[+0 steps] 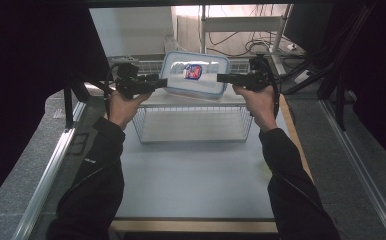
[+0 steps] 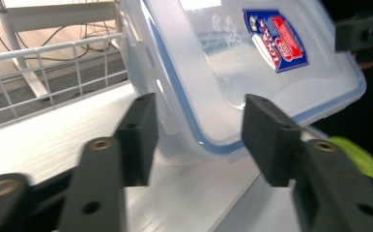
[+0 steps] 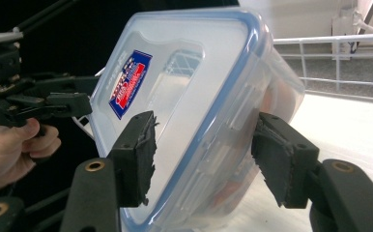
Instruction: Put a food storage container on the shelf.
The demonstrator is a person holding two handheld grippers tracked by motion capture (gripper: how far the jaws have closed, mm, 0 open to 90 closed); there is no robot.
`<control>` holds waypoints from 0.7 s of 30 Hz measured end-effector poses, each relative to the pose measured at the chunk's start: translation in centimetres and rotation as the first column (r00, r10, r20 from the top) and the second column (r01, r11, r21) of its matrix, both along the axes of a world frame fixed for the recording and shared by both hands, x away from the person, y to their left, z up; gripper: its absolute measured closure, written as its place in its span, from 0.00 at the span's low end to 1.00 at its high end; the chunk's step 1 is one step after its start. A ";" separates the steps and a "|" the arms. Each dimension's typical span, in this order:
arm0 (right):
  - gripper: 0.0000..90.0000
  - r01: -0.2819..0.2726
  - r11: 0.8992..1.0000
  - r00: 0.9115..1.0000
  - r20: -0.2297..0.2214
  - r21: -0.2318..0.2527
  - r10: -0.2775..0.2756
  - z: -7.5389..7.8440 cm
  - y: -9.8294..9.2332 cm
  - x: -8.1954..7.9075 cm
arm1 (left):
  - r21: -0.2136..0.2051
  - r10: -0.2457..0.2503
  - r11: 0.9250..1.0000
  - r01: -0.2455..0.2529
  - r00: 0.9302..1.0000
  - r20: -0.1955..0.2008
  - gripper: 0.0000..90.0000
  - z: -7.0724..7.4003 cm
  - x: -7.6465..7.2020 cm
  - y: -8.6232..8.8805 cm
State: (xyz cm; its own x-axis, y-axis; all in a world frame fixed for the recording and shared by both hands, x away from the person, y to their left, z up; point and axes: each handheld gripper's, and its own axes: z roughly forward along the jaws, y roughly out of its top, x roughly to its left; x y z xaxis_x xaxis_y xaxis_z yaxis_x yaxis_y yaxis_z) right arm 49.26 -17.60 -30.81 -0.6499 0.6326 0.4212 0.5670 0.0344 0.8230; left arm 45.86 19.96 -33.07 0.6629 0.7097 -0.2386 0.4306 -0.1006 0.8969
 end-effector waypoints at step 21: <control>0.58 0.031 0.987 0.989 0.148 -0.155 -0.007 0.1 0.3 -2.4 | 0.060 0.001 0.998 -0.003 0.999 0.037 0.57 -0.8 -1.0 -0.4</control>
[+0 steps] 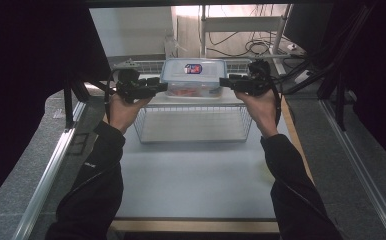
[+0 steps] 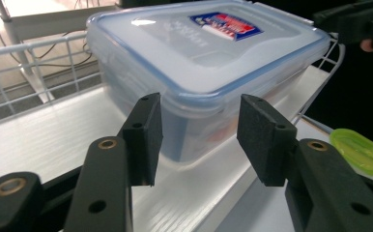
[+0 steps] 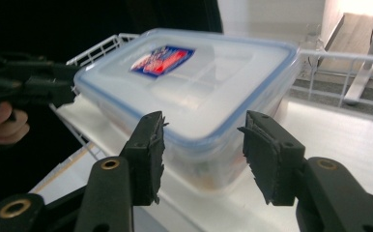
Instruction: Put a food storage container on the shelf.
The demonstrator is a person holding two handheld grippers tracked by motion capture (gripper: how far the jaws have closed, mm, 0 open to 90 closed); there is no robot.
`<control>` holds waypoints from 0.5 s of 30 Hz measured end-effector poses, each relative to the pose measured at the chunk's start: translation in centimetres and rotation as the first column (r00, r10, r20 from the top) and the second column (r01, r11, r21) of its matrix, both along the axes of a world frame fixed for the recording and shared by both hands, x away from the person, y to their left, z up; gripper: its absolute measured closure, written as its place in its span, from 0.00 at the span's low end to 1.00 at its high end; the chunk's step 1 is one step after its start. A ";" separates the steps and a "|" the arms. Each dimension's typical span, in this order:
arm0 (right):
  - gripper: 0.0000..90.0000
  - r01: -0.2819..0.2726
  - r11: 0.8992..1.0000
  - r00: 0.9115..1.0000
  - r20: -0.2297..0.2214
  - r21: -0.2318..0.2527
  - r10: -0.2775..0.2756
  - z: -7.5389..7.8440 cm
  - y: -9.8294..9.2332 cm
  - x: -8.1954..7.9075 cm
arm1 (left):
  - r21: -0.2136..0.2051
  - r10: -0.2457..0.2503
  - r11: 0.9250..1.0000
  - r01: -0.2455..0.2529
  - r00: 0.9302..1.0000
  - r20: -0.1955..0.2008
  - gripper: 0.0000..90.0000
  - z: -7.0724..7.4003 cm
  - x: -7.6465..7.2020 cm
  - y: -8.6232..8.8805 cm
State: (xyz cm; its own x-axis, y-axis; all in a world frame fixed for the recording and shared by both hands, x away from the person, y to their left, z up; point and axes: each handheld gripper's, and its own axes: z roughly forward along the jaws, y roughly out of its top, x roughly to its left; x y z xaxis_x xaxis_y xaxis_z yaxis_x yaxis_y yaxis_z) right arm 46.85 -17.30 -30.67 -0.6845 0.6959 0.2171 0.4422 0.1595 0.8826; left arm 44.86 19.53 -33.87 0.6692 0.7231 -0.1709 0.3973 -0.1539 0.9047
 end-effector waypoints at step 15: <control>0.80 0.047 0.994 0.999 0.015 -0.102 -0.045 -1.8 0.9 0.3 | 0.092 0.032 0.995 -0.030 0.999 -0.020 0.68 -0.7 0.8 -1.1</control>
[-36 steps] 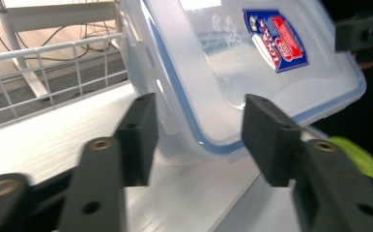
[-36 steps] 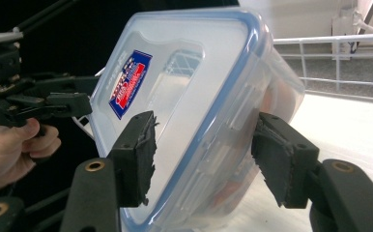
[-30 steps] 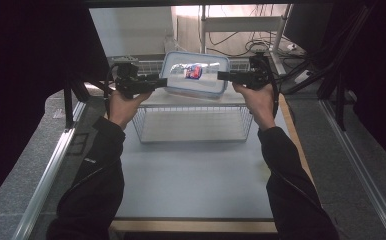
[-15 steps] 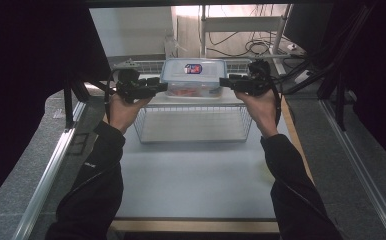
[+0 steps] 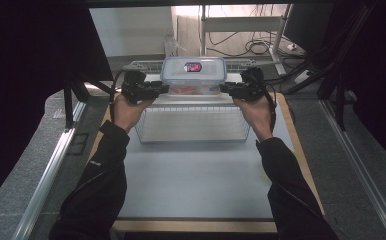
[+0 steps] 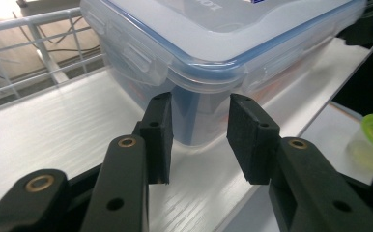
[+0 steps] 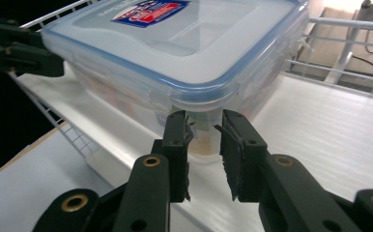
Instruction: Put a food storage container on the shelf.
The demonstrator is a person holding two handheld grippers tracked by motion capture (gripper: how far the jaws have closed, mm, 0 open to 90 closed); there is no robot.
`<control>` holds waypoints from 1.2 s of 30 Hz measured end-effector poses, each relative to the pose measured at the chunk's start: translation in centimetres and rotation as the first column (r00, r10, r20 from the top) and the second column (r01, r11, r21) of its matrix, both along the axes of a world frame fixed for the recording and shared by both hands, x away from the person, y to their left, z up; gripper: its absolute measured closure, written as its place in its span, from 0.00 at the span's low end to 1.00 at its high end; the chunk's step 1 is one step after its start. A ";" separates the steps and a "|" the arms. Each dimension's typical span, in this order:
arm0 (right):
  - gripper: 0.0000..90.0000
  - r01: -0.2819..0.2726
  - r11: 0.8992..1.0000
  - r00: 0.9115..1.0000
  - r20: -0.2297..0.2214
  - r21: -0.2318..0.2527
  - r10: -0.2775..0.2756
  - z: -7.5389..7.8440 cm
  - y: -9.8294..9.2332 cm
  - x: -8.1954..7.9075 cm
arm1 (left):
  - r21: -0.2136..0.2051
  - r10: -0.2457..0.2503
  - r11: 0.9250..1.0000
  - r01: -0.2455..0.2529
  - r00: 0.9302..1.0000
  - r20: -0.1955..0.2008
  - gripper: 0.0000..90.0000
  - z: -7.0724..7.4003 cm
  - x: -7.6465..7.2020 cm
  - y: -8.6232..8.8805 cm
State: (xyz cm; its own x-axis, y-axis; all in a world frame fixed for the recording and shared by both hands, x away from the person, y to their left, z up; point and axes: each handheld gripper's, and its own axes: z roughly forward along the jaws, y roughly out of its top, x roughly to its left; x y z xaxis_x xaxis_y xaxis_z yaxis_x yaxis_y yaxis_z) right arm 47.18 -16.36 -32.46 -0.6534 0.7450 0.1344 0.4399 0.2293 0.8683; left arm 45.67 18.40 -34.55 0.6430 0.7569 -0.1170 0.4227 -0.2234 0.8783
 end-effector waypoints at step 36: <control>0.20 -0.116 0.991 0.989 0.086 -0.063 0.121 -3.0 -1.3 -7.7 | 0.053 -0.099 0.994 0.096 0.993 0.057 0.10 -4.9 -10.5 -0.1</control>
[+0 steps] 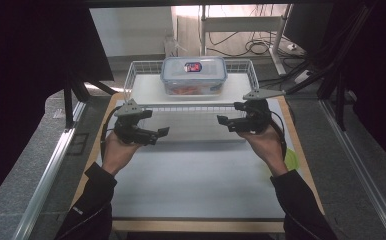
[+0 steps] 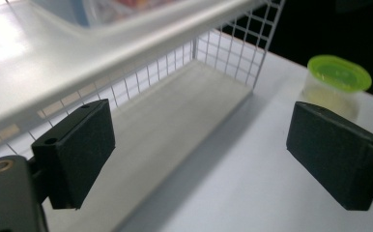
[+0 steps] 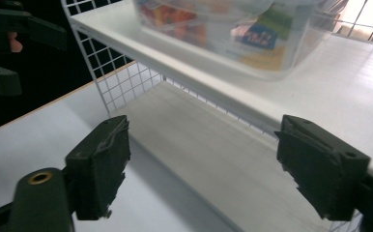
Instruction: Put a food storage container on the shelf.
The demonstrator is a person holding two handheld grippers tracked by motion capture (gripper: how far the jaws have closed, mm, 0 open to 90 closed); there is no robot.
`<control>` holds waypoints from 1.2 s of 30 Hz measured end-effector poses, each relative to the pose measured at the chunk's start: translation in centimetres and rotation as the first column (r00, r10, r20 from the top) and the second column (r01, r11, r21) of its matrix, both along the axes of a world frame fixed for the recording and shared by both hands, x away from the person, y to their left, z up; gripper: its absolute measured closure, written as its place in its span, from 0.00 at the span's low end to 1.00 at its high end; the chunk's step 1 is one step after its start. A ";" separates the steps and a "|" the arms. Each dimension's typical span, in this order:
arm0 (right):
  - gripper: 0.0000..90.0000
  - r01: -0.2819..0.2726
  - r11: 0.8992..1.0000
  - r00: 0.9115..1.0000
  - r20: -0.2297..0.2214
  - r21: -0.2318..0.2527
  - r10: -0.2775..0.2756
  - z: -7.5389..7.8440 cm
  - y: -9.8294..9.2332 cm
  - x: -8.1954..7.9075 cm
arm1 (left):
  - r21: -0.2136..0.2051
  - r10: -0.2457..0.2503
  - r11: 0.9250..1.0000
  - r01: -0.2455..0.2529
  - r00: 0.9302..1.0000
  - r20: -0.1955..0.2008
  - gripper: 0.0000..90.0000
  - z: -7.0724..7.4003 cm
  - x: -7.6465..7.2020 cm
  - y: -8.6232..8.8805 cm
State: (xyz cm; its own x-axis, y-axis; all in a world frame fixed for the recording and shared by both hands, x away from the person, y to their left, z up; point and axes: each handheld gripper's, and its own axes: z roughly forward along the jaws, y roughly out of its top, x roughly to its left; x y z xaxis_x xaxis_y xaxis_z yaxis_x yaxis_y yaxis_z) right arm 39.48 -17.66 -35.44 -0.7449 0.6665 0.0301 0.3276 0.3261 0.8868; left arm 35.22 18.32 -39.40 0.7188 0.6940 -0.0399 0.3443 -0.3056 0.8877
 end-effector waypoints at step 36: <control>0.04 0.014 1.000 1.000 -0.013 -0.018 -0.014 -9.3 -4.0 -9.3 | -0.012 -0.016 1.000 0.016 1.000 -0.014 0.00 -10.4 -10.0 0.7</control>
State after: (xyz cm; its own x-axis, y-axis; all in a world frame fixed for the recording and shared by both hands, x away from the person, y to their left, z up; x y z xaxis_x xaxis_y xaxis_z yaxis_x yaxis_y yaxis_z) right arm 30.23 -21.65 -44.72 -0.7350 0.6775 0.0282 0.3442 0.3369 0.8764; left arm 25.26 19.02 -49.76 0.7293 0.6817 -0.0579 0.3514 -0.3007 0.8866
